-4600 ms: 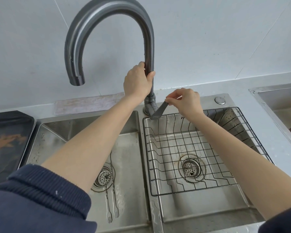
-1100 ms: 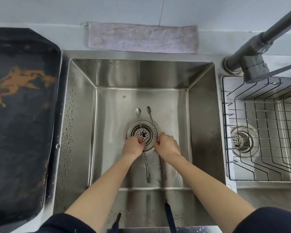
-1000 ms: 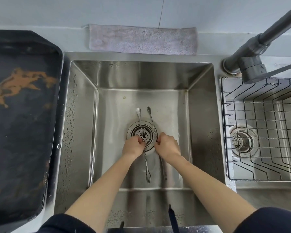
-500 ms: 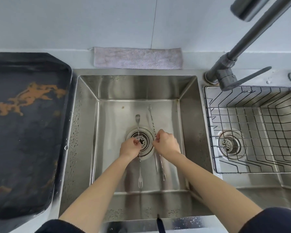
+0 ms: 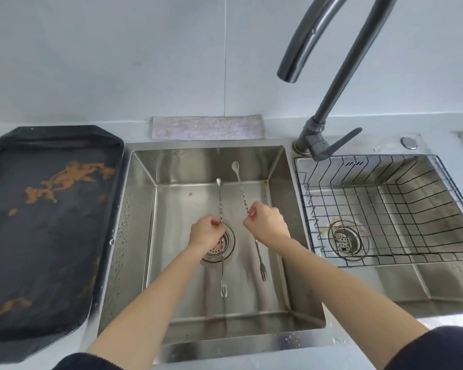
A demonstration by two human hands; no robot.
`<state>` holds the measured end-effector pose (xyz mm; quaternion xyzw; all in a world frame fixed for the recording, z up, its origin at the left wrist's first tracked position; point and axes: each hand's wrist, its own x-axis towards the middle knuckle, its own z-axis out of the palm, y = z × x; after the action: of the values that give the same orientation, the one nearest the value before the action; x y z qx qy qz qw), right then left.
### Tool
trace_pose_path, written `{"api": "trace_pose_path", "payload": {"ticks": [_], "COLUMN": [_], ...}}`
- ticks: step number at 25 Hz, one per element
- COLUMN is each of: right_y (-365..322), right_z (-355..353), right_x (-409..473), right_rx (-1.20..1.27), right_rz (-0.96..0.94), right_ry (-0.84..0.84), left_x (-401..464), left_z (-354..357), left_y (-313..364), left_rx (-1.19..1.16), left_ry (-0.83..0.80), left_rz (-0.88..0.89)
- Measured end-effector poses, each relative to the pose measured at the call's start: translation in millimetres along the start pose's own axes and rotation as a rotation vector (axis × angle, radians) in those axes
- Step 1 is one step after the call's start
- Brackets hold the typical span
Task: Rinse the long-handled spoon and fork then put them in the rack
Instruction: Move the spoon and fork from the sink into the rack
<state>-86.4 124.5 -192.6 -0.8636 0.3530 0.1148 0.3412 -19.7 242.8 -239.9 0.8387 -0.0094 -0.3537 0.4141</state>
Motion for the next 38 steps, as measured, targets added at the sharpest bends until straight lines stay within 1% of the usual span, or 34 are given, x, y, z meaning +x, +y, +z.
{"api": "trace_pose_path", "payload": {"ticks": [7, 13, 17, 21, 27, 35, 38], "right_y": [7, 26, 53, 89, 141, 189, 202], "right_z": [-37, -80, -110, -139, -172, -186, -185], "right_x": [-21, -37, -43, -42, -27, 8, 22], "right_rx": [-0.010, -0.085, -0.170, -0.218, -0.274, -0.444, -0.515], "right_rz": [-0.084, -0.131, -0.166, -0.154, -0.135, -0.173, -0.175], "right_ry": [0.103, 0.187, 0.232, 0.251, 0.251, 0.148, 0.119], "left_x": [-27, -50, -55, -61, -61, -57, -52], "left_z": [6, 17, 32, 50, 77, 100, 106], "left_y": [23, 45, 54, 66, 81, 95, 96], "left_rx": [-0.025, -0.095, -0.134, -0.169, -0.223, -0.301, -0.289], "left_ry": [0.012, -0.007, 0.004, 0.025, 0.064, 0.114, 0.136], "left_rz": [0.088, 0.161, 0.165, 0.165, 0.135, 0.096, 0.090]}}
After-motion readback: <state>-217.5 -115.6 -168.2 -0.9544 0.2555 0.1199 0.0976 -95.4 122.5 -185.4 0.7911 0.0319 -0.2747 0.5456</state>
